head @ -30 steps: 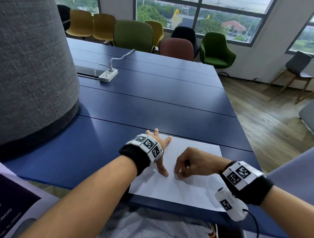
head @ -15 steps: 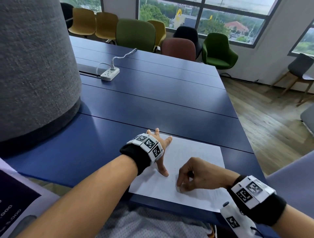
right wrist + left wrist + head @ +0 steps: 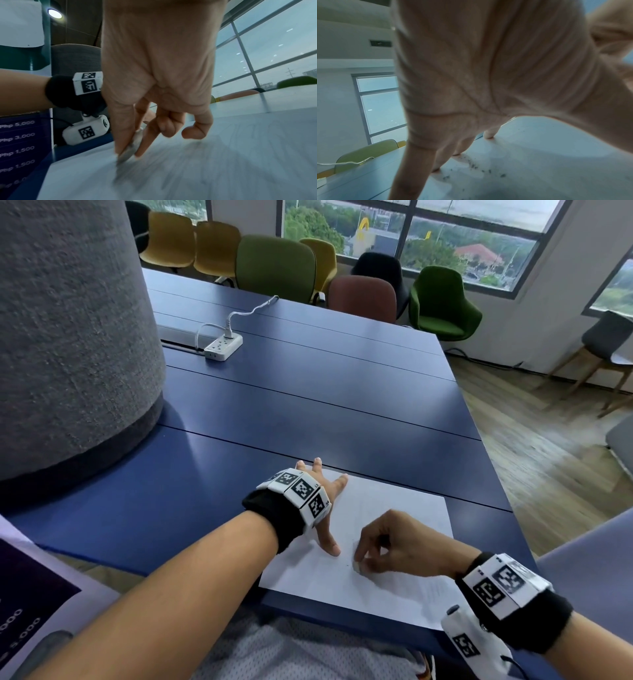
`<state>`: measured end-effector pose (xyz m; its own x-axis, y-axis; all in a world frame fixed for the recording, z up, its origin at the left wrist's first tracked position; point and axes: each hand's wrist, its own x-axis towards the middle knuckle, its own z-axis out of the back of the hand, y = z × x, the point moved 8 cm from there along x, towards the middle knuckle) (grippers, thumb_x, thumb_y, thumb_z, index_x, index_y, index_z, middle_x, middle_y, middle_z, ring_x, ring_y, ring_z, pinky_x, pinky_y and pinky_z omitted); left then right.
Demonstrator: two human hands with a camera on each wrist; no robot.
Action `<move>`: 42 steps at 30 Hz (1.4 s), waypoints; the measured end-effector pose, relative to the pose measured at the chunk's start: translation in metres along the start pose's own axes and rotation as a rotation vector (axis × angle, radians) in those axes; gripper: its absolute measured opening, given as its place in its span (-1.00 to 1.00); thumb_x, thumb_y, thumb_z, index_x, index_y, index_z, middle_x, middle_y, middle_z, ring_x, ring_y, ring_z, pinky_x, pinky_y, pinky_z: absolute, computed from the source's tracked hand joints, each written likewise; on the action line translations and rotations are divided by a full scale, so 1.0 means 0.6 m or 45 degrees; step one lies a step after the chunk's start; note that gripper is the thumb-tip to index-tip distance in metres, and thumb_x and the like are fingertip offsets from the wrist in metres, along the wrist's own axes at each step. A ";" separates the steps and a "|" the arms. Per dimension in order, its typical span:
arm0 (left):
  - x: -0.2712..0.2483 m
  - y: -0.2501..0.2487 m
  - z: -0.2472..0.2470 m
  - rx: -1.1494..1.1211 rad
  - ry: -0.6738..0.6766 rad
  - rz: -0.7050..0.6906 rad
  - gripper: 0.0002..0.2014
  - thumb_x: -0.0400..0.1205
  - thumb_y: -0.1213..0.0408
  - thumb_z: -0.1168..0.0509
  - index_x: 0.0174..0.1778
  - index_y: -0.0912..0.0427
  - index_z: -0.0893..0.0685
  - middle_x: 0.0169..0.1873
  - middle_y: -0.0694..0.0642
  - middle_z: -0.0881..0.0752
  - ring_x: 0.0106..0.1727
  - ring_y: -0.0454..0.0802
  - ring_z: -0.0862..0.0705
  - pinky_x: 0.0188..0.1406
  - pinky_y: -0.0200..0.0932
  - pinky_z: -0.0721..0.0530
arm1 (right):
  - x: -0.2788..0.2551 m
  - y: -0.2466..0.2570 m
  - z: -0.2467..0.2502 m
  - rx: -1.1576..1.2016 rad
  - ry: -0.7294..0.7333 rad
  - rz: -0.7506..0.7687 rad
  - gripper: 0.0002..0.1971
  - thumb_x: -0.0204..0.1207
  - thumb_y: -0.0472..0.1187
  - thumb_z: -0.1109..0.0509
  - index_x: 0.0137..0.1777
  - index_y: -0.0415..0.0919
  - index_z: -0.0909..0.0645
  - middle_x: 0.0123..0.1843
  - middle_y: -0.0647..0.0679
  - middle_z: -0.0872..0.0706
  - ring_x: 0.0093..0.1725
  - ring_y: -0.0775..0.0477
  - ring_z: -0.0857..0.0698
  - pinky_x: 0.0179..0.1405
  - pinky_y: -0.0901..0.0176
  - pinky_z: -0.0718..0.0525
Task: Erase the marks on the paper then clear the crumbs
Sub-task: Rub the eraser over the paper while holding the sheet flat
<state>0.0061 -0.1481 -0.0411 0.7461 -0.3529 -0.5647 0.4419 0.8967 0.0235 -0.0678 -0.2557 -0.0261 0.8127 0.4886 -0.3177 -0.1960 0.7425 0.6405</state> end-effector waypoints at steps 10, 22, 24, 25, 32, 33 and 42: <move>0.001 -0.001 0.000 -0.003 0.004 -0.001 0.44 0.16 -0.36 -0.61 0.71 -0.21 0.31 0.69 0.31 0.39 0.69 0.49 0.25 0.55 0.54 -0.22 | 0.036 -0.030 0.057 0.006 -0.319 -0.133 -0.95 0.41 -0.19 -0.57 -0.16 -0.11 -0.80 -0.43 0.07 -0.70 -0.50 0.21 -0.53 -0.45 0.43 -0.43; 0.002 0.000 -0.002 -0.010 0.003 0.004 0.44 0.15 -0.37 -0.61 0.71 -0.22 0.32 0.68 0.31 0.40 0.68 0.49 0.26 0.54 0.53 -0.23 | 0.060 -0.055 0.080 0.029 -0.239 -0.232 -0.94 0.40 -0.21 -0.57 -0.14 -0.12 -0.80 -0.40 0.08 -0.74 -0.47 0.26 -0.62 -0.42 0.46 -0.50; 0.002 0.001 -0.001 -0.007 0.005 0.002 0.44 0.15 -0.37 -0.61 0.71 -0.22 0.31 0.68 0.31 0.39 0.68 0.50 0.26 0.54 0.53 -0.25 | 0.072 -0.068 0.109 -0.041 -0.362 -0.295 -0.95 0.37 -0.15 -0.60 -0.19 -0.03 -0.79 -0.39 0.10 -0.73 -0.43 0.25 -0.62 -0.33 0.38 -0.56; 0.002 0.000 -0.002 -0.010 0.004 -0.003 0.44 0.15 -0.36 -0.61 0.71 -0.23 0.31 0.68 0.31 0.39 0.68 0.50 0.25 0.54 0.53 -0.25 | 0.075 -0.075 0.124 -0.082 -0.460 -0.331 -0.93 0.35 -0.11 -0.61 -0.24 0.03 -0.76 -0.40 0.12 -0.71 -0.41 0.23 -0.62 -0.25 0.28 -0.59; 0.003 0.000 0.000 -0.004 0.003 -0.002 0.44 0.16 -0.36 -0.61 0.71 -0.22 0.31 0.68 0.32 0.38 0.68 0.51 0.25 0.54 0.54 -0.23 | 0.074 -0.060 0.102 0.022 -0.276 -0.204 -0.94 0.43 -0.24 -0.56 -0.12 -0.17 -0.78 -0.50 0.13 -0.66 -0.53 0.27 -0.55 -0.47 0.51 -0.45; 0.002 0.000 -0.001 -0.002 0.006 -0.005 0.44 0.16 -0.36 -0.61 0.71 -0.22 0.31 0.68 0.32 0.39 0.68 0.51 0.25 0.54 0.53 -0.23 | 0.075 -0.060 0.100 0.017 -0.235 -0.211 -0.93 0.43 -0.23 -0.56 -0.11 -0.16 -0.79 -0.49 0.13 -0.68 -0.52 0.28 -0.56 -0.46 0.51 -0.45; 0.003 0.001 -0.001 -0.004 0.011 0.000 0.44 0.16 -0.37 -0.61 0.71 -0.22 0.32 0.68 0.31 0.39 0.68 0.51 0.26 0.54 0.54 -0.23 | 0.077 -0.065 0.099 -0.052 -0.300 -0.199 -0.94 0.44 -0.19 -0.54 -0.11 -0.11 -0.77 -0.44 0.13 -0.61 -0.52 0.27 -0.50 -0.50 0.52 -0.42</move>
<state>0.0073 -0.1481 -0.0425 0.7416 -0.3505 -0.5720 0.4402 0.8977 0.0206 0.0103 -0.2894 -0.0243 0.9389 0.2503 -0.2363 -0.0763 0.8209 0.5660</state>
